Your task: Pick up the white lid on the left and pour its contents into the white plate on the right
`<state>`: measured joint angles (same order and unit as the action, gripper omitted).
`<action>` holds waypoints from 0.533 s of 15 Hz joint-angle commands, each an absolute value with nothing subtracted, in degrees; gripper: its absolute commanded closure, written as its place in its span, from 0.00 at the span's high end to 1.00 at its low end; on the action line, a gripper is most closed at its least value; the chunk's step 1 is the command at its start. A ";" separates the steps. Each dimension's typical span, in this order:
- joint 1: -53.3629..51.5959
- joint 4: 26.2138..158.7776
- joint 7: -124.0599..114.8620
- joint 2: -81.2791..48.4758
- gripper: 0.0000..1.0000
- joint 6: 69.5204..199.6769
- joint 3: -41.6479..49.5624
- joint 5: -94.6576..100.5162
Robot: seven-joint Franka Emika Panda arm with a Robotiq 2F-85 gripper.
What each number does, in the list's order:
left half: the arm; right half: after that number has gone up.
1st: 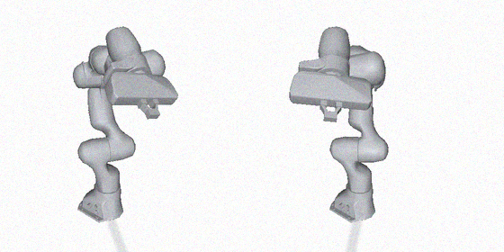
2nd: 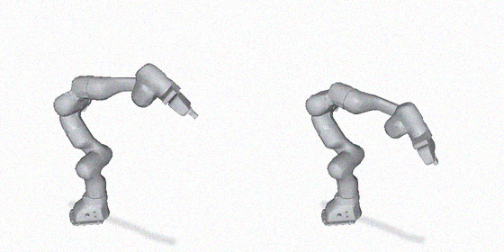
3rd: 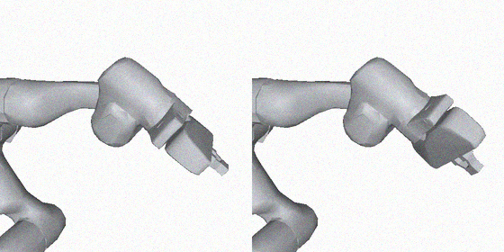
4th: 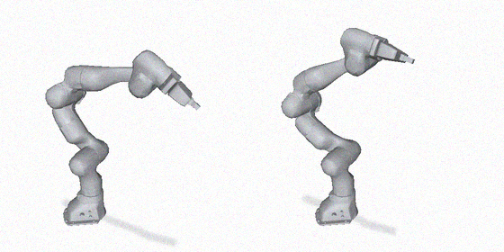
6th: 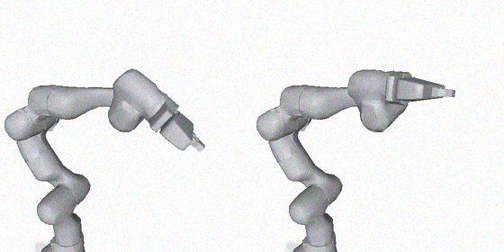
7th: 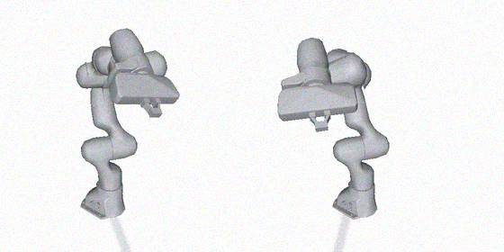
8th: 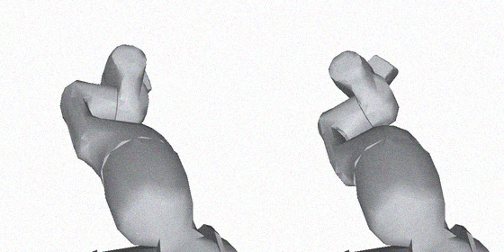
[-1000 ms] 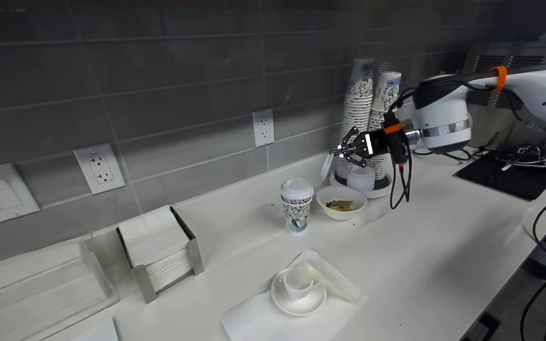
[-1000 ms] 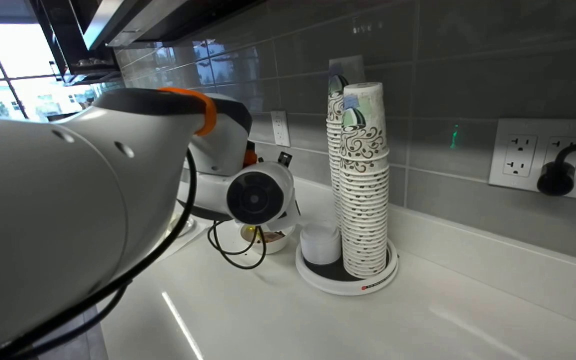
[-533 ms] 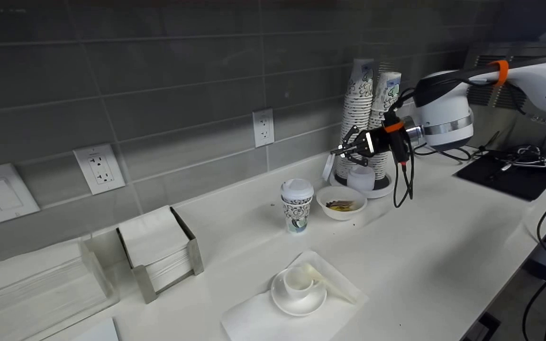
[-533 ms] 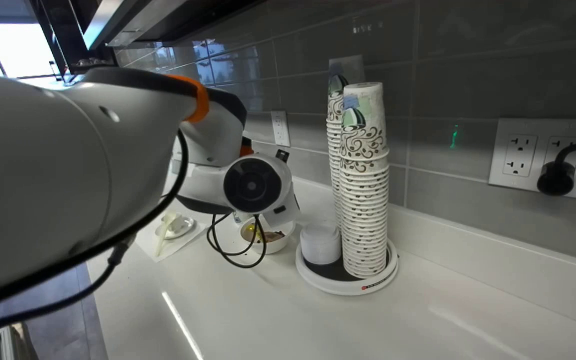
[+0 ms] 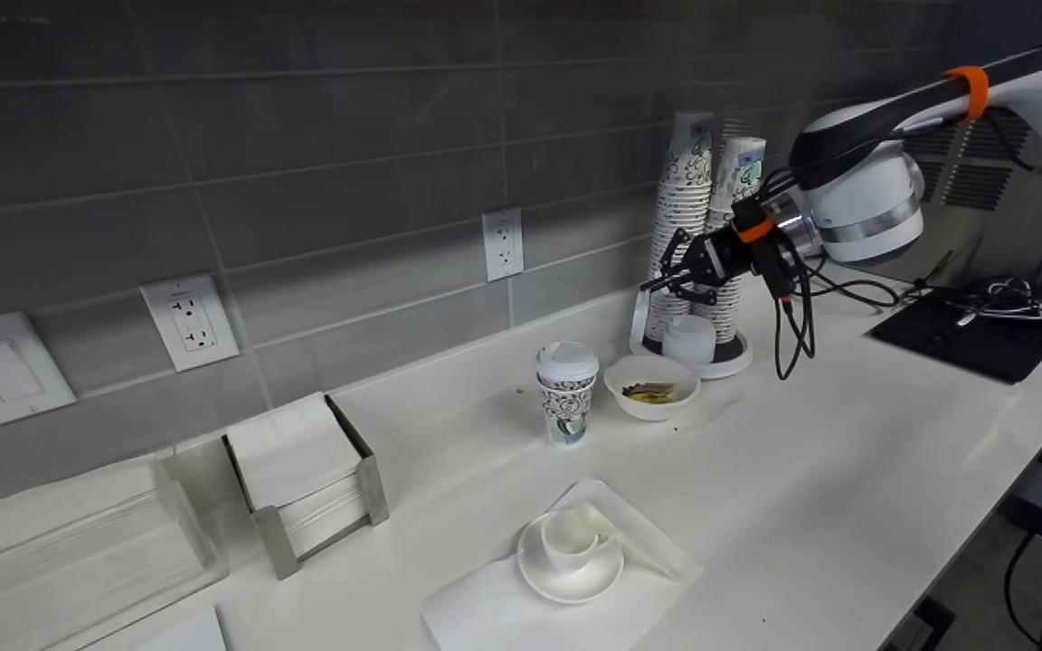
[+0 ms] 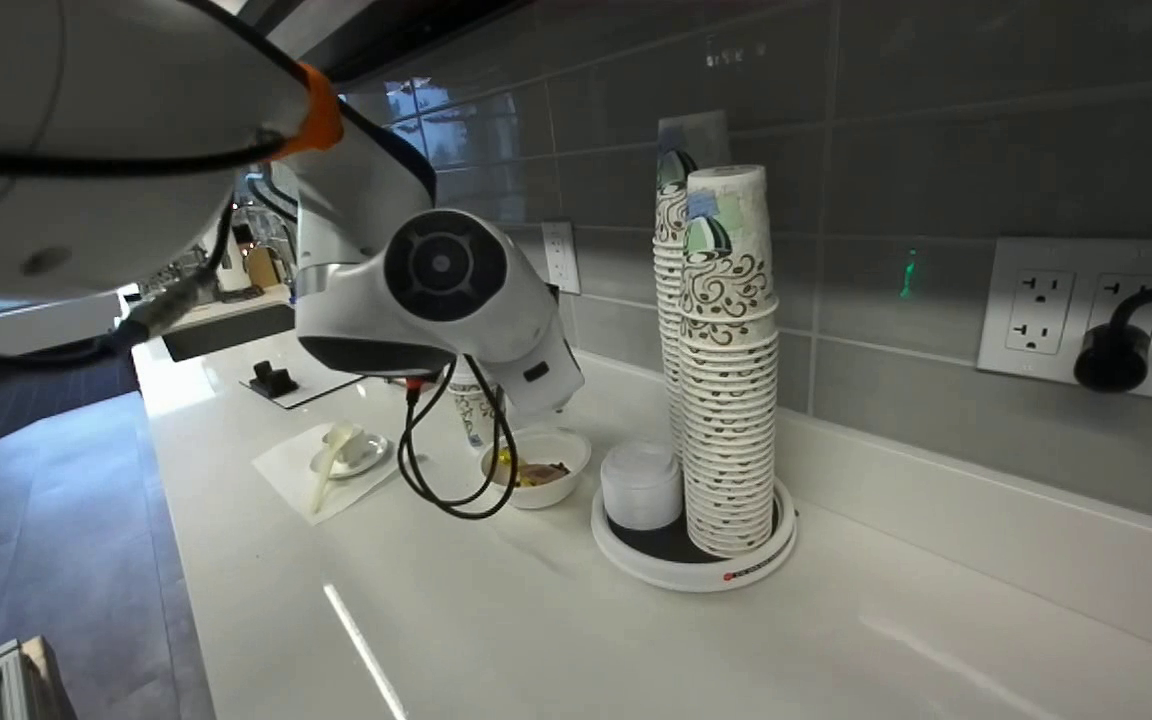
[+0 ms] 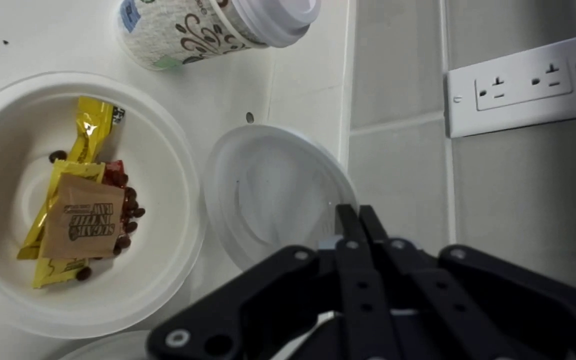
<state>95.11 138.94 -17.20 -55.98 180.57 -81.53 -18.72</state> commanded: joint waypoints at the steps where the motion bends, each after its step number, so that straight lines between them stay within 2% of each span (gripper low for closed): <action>1: 97.13 142.11 -21.52 -44.10 0.01 179.56 -83.52 -20.81; 8: 100.74 144.53 -24.65 -29.43 0.01 173.71 -86.21 -22.36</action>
